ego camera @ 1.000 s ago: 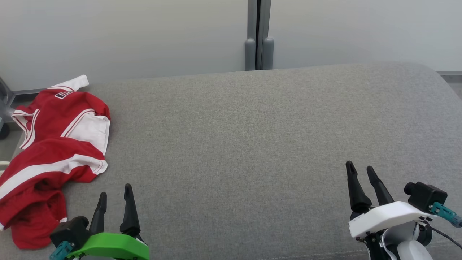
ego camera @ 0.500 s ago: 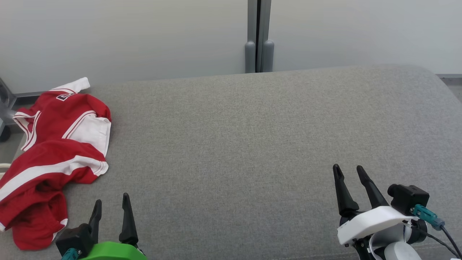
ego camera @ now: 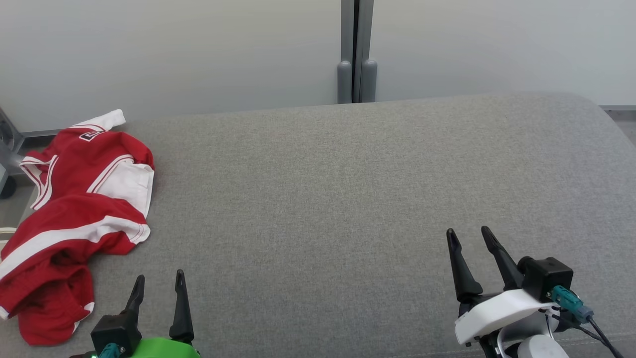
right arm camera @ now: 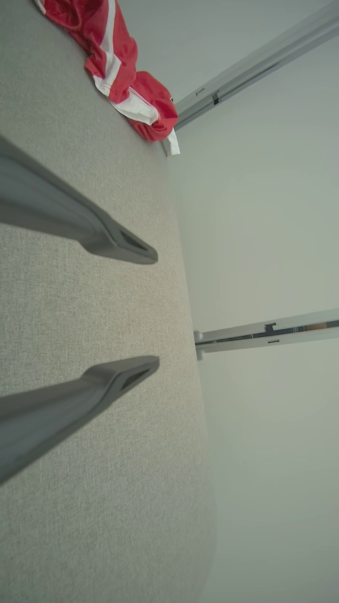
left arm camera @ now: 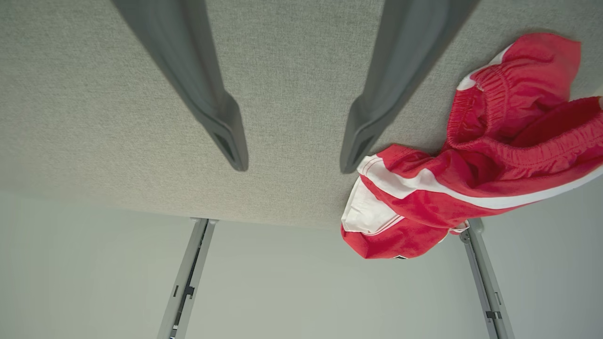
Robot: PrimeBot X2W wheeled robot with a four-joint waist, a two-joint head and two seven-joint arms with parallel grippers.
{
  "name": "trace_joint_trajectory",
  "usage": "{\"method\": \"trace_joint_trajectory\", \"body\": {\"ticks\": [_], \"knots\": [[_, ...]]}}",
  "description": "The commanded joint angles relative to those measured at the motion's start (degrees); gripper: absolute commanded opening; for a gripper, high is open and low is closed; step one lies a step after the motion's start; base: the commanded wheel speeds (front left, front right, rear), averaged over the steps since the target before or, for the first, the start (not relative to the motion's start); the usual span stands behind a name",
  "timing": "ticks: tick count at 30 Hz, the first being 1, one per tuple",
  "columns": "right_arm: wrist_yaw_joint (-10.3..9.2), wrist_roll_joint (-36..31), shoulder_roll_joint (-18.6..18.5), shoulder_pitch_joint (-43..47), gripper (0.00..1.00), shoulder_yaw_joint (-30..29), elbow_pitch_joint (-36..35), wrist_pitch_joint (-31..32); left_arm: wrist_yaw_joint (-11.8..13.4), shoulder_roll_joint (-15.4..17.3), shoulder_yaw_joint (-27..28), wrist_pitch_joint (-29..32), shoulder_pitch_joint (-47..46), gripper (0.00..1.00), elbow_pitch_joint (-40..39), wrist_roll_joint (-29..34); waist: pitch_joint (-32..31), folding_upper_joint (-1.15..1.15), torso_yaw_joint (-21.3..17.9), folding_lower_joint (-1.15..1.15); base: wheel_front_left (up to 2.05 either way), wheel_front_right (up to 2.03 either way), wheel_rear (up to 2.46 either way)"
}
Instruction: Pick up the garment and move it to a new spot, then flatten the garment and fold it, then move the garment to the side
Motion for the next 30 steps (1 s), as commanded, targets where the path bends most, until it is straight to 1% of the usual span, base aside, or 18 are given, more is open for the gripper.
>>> {"method": "trace_joint_trajectory", "body": {"ticks": [1, 12, 27, 30], "knots": [[0.02, -1.69, -0.33, 0.57, 1.0, 0.43, 0.0, -0.69, -0.33, 0.45, -0.01, -0.08, 0.59, 1.0, -0.08, 1.29, -0.08, 0.0, -0.01, 0.0, 0.0, 0.0, 0.0], [0.02, -5.43, -0.39, 0.58, 1.0, 1.85, 1.33, -2.38, -0.8, -0.3, 0.1, 1.09, 1.28, 1.0, -0.83, 2.69, -0.63, 0.0, -0.16, 0.0, 0.0, 0.0, 0.0], [0.02, -9.93, -0.46, 0.6, 1.0, 3.77, 3.03, -4.72, 0.76, 0.07, -0.92, 0.56, 3.49, 1.0, -2.49, 7.77, -1.58, 0.0, -0.03, 0.0, 0.0, 0.0, 0.0], [0.01, -10.07, -0.46, 0.82, 1.0, 3.76, 2.99, -4.82, 0.78, 0.12, -1.08, 0.7, 3.59, 1.0, -2.69, 7.69, -1.77, 0.0, -0.03, 0.0, 0.0, 0.0, 0.0]]}}
